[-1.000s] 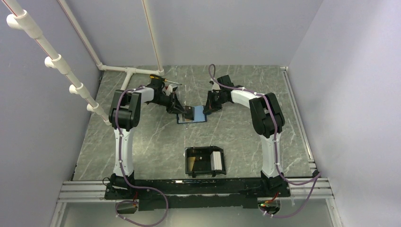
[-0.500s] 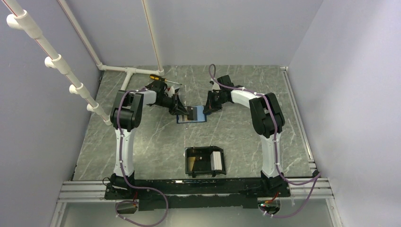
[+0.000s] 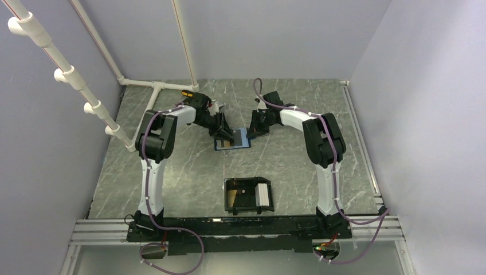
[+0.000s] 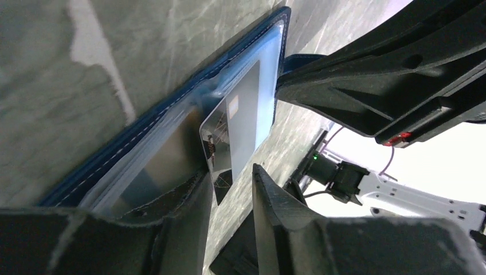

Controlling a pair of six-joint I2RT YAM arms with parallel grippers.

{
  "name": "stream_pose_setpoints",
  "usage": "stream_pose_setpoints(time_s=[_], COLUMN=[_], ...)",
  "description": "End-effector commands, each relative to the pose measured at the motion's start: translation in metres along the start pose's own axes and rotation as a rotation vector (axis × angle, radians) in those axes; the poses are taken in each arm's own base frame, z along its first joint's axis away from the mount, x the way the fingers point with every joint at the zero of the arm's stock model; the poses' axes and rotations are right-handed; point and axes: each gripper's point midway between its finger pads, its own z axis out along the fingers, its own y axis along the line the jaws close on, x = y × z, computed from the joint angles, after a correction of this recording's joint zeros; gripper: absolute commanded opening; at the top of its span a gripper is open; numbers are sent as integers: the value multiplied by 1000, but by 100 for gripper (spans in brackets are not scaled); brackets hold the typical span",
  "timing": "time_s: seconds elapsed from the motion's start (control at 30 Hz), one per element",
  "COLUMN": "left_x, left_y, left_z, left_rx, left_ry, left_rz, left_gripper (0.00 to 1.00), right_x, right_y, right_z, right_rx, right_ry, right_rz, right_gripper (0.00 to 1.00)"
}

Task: Put the credit cards into the card holder
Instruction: Insert the credit card into the card holder.

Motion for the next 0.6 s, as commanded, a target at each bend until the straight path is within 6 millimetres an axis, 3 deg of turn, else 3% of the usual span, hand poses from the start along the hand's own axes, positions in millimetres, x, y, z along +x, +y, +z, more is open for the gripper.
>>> stream_pose_setpoints(time_s=[0.0,0.17,0.4,0.47,0.57], left_x=[-5,-1,1,2,0], left_y=[-20,-23,-25,-28,-29], left_z=[5,13,-6,-10,-13], left_rx=[-88,-120,-205,-208,-225], left_ry=[-44,-35,-38,-41,-50], left_rz=[73,74,127,135,145], left_gripper=[35,40,52,59,61], right_x=[4,4,4,4,4], right_y=[8,14,12,12,10], right_z=[-3,-6,-7,-7,-7], right_rx=[-31,-58,-54,-51,-43], right_ry=[-6,-16,-19,-21,-21], right_rz=[22,35,38,38,34], right_gripper=[6,3,4,6,7])
